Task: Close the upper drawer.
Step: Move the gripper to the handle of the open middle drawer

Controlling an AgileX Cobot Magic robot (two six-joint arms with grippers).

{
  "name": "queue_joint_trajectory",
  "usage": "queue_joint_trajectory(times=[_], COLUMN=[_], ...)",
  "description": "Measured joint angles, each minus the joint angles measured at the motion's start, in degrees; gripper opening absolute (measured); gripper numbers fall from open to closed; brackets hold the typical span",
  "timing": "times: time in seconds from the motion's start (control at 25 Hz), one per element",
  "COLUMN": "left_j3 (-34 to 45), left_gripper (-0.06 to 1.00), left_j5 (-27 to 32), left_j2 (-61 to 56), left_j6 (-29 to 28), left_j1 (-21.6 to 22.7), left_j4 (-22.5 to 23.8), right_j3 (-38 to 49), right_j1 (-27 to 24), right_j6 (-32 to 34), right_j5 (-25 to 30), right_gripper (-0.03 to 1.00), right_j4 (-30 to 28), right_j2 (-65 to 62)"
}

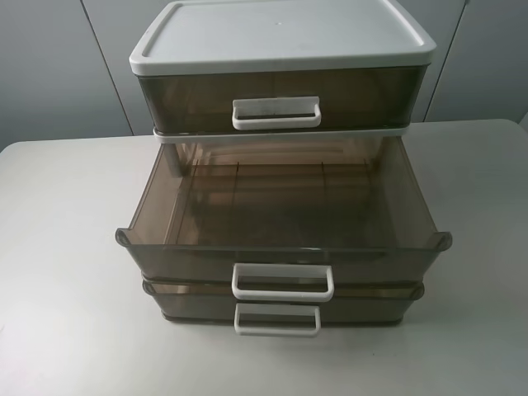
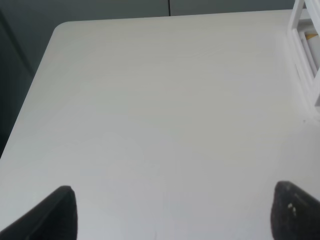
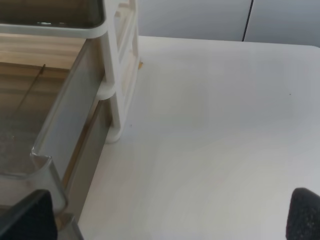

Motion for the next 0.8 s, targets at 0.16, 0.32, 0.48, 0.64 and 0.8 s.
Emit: queue_joint_trajectory(times=[0.16,0.32,0.48,0.64,0.8], left_j3=[0.0,0.0,0.0,0.0,0.0], left_gripper=[0.74,0.74,0.74,0.74,0.74], left_j5=[0.0,0.0,0.0,0.0,0.0], left_j2=[0.0,0.0,0.0,0.0,0.0], left_j6=[0.0,0.0,0.0,0.0,0.0], left_j1=[0.0,0.0,0.0,0.0,0.0], left_j4=[0.0,0.0,0.0,0.0,0.0], right_j3=[0.0,0.0,0.0,0.0,0.0], right_j1=[0.0,0.0,0.0,0.0,0.0], right_j6=[0.0,0.0,0.0,0.0,0.0], right_j5=[0.0,0.0,0.0,0.0,0.0], right_gripper=[0.7,0.7,0.7,0.7,0.7], right_j4=[0.0,0.0,0.0,0.0,0.0], right_j2=[0.0,0.0,0.0,0.0,0.0])
